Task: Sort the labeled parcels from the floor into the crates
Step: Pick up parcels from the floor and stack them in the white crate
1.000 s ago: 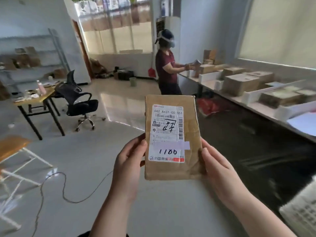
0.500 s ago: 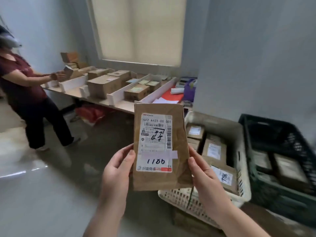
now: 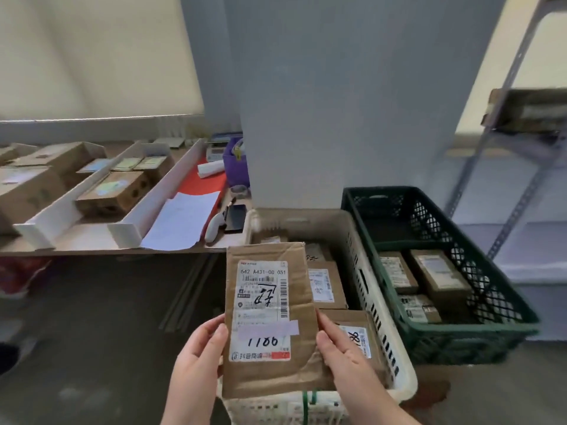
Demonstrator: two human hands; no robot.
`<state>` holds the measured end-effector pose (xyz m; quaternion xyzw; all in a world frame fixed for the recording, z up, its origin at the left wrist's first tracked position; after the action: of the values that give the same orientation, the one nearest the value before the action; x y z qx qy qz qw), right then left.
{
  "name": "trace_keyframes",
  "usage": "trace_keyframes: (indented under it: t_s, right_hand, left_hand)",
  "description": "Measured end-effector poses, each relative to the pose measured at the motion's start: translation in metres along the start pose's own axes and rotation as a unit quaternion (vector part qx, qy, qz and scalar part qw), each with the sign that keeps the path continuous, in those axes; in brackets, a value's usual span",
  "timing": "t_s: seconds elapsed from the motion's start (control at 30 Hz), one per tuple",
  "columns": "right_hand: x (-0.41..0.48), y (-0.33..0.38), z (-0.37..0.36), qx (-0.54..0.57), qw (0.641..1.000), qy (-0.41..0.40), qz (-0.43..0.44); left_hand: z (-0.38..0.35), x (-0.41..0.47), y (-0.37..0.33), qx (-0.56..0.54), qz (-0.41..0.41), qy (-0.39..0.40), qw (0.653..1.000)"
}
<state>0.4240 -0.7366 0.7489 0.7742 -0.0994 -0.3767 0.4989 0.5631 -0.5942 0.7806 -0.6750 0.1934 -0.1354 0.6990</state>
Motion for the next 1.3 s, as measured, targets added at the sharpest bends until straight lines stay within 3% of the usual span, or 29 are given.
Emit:
trace_keyframes:
  t_s: [0.23, 0.47, 0.6, 0.87, 1.07, 1.3]
  right_hand:
    - [0.081, 0.02, -0.013, 0.02, 0.998, -0.064, -0.019]
    - [0.142, 0.002, 0.064, 0.131, 0.971, -0.191, -0.065]
    - [0.2, 0.024, 0.11, 0.112, 0.975, -0.177, -0.07]
    - [0.364, 0.099, 0.167, -0.026, 0.99, -0.136, -0.028]
    - [0.439, 0.068, 0.188, -0.035, 0.985, -0.143, -0.087]
    - [0.446, 0.038, 0.195, -0.092, 0.97, -0.193, -0.119]
  left_hand:
    - [-0.016, 0.108, 0.012, 0.011, 0.025, 0.075, 0.997]
    - [-0.106, 0.166, 0.069, 0.018, 0.076, 0.171, 0.982]
    - [-0.165, 0.211, 0.088, 0.04, 0.068, 0.21, 0.974]
    - [-0.266, 0.342, 0.111, 0.092, 0.031, 0.194, 0.976]
    - [-0.284, 0.381, 0.177, 0.11, 0.081, 0.173, 0.975]
    - [-0.284, 0.381, 0.205, 0.177, 0.073, 0.157, 0.969]
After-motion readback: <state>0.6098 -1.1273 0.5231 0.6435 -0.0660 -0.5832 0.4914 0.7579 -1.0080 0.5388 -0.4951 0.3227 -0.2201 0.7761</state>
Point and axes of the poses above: each hand's wrist, its own x-axis towards the middle knuckle, its own z-axis out of the back of the hand, y = z × x, the point moved 7 cm from there along x, towards the middle knuckle, and after that the axes turned 11 degrees about -z, right-handed, at the moved point
